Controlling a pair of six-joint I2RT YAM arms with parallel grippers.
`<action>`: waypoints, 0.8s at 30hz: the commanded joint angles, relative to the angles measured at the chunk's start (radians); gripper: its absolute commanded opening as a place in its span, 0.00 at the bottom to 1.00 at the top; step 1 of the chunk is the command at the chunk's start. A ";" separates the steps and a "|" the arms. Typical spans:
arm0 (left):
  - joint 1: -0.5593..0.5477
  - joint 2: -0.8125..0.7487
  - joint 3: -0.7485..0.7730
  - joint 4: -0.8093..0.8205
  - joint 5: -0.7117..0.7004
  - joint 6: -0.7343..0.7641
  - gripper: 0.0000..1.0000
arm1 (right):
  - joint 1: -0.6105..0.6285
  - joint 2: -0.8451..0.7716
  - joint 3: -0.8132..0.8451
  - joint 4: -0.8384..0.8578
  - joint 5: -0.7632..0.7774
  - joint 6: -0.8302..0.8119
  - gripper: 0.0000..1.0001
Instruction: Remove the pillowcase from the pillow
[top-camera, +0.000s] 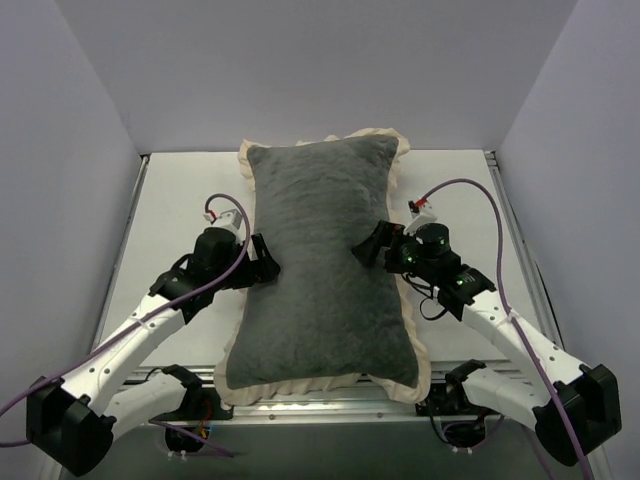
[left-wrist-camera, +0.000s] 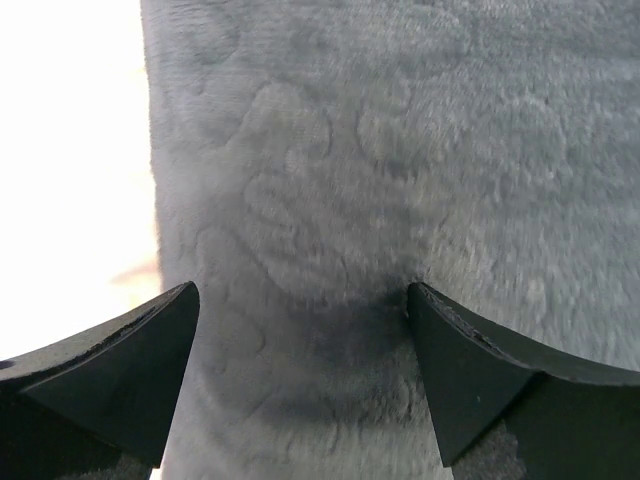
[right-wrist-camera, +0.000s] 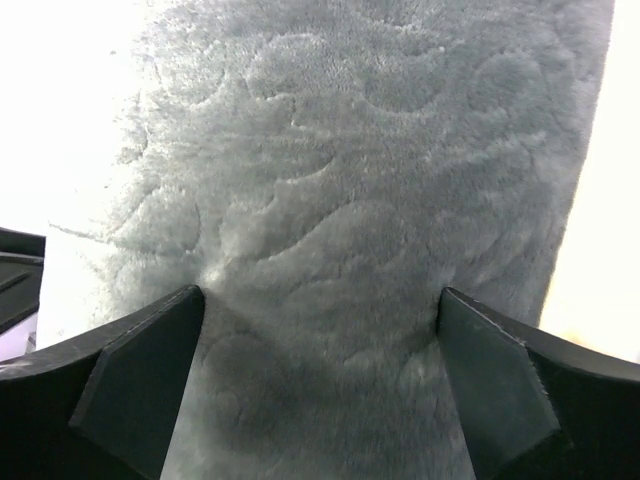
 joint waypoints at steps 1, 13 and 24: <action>-0.014 -0.053 0.069 -0.134 -0.026 0.036 0.94 | 0.010 -0.042 0.071 -0.118 0.033 -0.029 0.95; -0.008 0.068 0.482 -0.234 -0.071 0.245 0.94 | -0.232 0.039 0.290 -0.160 -0.046 -0.052 1.00; 0.015 0.260 0.473 -0.052 0.001 0.354 0.94 | -0.296 0.210 0.323 0.014 -0.166 -0.026 1.00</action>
